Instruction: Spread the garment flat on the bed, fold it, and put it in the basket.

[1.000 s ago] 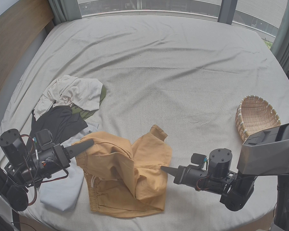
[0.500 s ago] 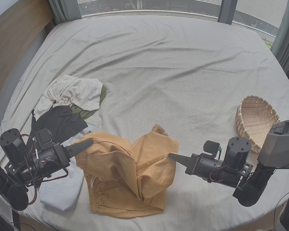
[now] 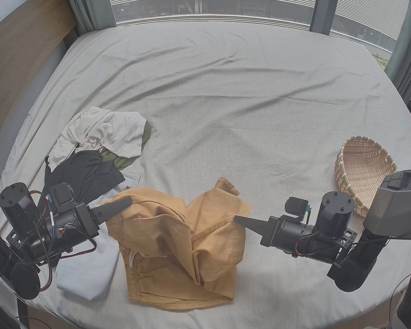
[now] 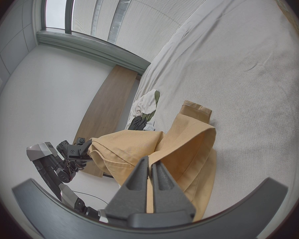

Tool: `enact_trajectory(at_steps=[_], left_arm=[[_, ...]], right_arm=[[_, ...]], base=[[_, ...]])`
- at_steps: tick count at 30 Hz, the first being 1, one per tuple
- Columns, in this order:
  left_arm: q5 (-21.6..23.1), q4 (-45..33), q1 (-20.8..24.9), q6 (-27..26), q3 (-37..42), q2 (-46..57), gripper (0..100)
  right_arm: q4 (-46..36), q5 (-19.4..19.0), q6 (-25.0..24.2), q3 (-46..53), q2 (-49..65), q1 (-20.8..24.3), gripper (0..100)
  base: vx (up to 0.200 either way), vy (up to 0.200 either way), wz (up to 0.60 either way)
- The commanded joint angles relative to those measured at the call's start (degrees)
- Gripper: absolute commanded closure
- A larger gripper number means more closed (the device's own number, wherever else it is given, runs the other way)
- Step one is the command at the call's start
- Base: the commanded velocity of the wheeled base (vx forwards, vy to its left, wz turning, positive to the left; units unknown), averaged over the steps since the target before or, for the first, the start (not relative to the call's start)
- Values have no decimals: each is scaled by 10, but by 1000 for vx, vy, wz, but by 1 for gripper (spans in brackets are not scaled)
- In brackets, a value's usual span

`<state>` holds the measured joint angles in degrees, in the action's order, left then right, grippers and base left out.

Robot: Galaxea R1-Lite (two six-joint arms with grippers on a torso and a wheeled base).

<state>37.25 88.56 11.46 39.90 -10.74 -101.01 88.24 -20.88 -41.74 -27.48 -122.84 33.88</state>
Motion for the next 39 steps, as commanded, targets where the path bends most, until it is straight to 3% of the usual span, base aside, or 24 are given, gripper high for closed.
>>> enact_trajectory(at_steps=[1,4,5,39], left_arm=[[0,1,1,0,0,1,100],[0,0,1,0,0,1,100],[0,1,1,-1,0,1,100],[0,1,1,-1,0,4,100]], right_arm=[[0,0,1,-1,-5,0,100],[0,0,1,-2,-5,-1,100],[0,-1,2,-3,-6,-1,0],[1,5,-2,-101,-73,35,0]], base=[[0,0,0],[0,0,0],[0,0,0],[0,0,0]])
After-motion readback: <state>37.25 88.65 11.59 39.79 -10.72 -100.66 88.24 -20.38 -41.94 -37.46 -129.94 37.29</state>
